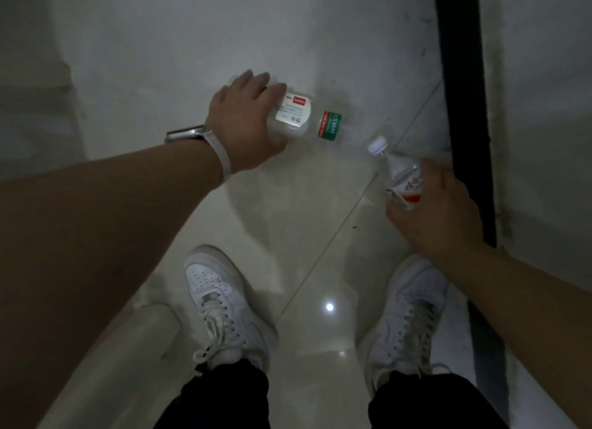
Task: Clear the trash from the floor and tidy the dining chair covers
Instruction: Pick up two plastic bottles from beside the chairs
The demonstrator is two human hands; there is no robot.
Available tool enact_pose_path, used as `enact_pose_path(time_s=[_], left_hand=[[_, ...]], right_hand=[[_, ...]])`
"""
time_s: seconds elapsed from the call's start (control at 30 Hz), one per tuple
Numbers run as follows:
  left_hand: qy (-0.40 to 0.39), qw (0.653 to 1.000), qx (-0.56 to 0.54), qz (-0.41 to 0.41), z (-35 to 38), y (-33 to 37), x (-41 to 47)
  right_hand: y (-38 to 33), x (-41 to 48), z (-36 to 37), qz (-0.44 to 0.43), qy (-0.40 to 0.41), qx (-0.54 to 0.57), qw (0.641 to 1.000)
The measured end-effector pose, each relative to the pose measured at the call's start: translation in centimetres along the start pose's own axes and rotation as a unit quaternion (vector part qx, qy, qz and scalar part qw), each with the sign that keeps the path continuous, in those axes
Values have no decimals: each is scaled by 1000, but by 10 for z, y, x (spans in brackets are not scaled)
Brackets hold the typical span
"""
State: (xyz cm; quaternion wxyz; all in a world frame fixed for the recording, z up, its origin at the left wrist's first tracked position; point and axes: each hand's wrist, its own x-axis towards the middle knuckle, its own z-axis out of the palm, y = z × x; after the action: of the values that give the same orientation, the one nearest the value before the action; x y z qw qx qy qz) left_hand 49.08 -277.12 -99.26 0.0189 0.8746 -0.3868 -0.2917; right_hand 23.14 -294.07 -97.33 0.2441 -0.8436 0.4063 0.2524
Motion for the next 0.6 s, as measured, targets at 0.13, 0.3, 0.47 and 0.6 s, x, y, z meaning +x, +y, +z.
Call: enact_pose_path(time_s=[0.13,0.3,0.47,0.6], left_hand=[[-35,999,38,5,3,-3,17],[-62,997,-33,-22,8,-2,11],[-58,993,-86,-64,-8,4,-17],[-3,975,-187,-117,-53,17,-42]], right_hand=[[3,20,9,-3,-16,3,1000],[-1,26,1,8,-39,-1,999],[-14,16,-26,-21,-17,65,998],[-33,-5,-65,-36,0,153,988]])
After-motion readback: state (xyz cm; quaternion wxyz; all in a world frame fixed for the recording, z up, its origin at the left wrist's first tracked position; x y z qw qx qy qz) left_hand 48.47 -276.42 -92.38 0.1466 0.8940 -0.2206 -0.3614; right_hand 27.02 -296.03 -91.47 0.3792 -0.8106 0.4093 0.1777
